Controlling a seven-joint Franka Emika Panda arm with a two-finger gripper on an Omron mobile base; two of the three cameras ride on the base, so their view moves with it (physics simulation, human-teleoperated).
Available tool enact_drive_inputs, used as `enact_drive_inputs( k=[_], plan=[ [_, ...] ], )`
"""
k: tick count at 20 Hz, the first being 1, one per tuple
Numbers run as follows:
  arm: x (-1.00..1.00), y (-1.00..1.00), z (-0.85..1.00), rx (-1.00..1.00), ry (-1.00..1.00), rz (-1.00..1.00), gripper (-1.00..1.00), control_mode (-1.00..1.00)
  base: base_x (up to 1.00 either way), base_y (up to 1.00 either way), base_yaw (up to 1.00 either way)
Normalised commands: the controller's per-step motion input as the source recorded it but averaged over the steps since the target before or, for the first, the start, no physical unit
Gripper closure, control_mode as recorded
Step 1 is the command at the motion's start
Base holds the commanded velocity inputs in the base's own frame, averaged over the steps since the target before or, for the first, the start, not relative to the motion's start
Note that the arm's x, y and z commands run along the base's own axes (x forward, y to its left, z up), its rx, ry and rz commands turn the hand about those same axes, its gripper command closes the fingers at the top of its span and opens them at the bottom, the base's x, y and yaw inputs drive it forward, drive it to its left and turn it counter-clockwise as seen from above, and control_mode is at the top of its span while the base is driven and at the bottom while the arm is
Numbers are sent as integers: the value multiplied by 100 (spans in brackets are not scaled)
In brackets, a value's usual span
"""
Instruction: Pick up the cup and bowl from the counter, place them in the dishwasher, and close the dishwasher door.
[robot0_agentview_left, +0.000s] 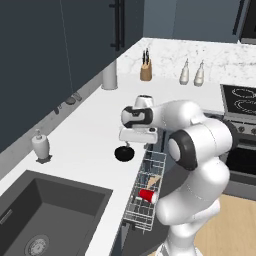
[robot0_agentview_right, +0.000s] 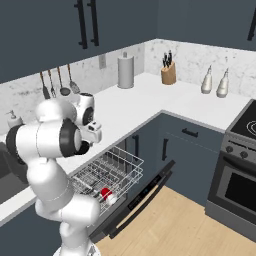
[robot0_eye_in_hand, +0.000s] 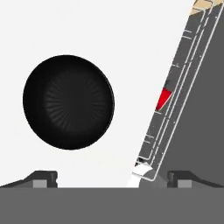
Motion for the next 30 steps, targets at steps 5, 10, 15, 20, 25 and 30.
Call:
enact_drive_inputs(
  k=[5, 10, 15, 20, 25, 30],
  plan=[
    [48, 0, -38, -4, 5, 0, -100, -100, 0, 0, 0],
    [44, 5, -32, -5, 0, 0, -100, -100, 0, 0, 0],
    [18, 0, -26, 0, 0, 0, -100, -100, 0, 0, 0],
    [0, 16, -36, 0, 0, 0, -100, -100, 0, 0, 0],
    [0, 36, -49, 0, 0, 0, 100, -100, 0, 0, 0],
    [0, 38, -33, 0, 0, 0, 100, -100, 0, 0, 0]
  ],
)
